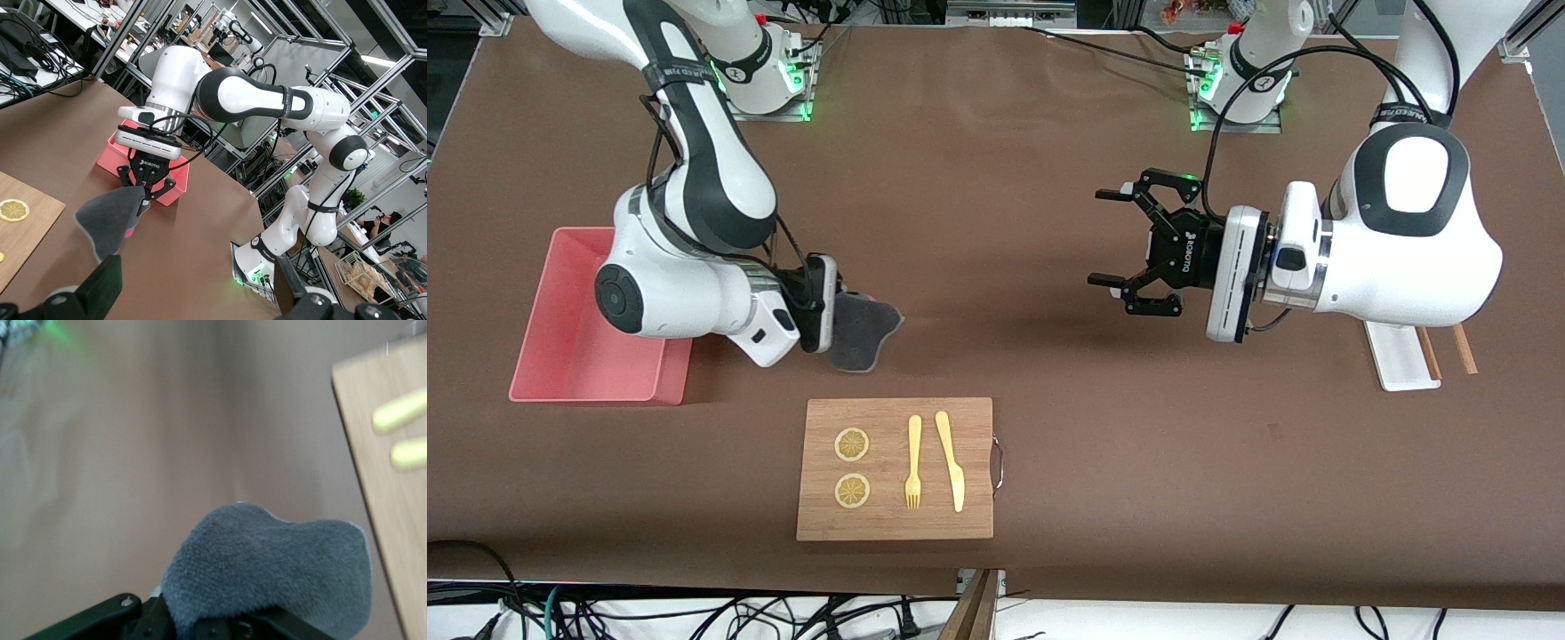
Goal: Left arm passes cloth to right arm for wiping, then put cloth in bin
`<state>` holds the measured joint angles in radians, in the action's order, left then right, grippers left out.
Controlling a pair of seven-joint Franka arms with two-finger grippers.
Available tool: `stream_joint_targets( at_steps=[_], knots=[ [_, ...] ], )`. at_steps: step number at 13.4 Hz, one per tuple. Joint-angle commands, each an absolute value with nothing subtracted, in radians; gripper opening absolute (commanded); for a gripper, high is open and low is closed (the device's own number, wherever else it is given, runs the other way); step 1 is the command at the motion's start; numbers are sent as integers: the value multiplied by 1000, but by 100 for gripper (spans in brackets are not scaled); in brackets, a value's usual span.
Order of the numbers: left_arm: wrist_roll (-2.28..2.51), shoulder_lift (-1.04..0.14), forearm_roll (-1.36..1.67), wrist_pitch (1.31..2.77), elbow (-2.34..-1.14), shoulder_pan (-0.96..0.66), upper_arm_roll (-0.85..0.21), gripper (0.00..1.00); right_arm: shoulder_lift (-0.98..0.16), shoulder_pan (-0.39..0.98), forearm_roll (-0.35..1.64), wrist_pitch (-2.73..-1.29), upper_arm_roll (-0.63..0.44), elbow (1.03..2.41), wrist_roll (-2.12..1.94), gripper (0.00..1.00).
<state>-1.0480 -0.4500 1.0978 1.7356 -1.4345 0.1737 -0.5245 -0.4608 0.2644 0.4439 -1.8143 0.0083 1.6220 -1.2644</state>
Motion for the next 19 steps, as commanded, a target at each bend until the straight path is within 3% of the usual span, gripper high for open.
stream_joint_targets(
  at_steps=[1,6,9,14,19],
  knots=[
    [-1010,-442,1039,1730,-1436,181,-518,100,-388,247,352,-1815,-32,1742,-1255,0],
    [-835,-439,713,1753,-1428,166,-518,100,-390,229,187,-1825,-126,1828,-1255,0],
    [-526,-442,446,1856,-1430,106,-522,100,-414,229,172,-1859,-132,1850,-1227,0],
    [-146,-482,109,1888,-1431,52,-523,100,-497,302,236,-2006,-112,1852,-1129,0],
    [-143,-480,98,1888,-1427,66,-525,100,-532,432,363,-2054,-112,1813,-950,0]
  ],
)
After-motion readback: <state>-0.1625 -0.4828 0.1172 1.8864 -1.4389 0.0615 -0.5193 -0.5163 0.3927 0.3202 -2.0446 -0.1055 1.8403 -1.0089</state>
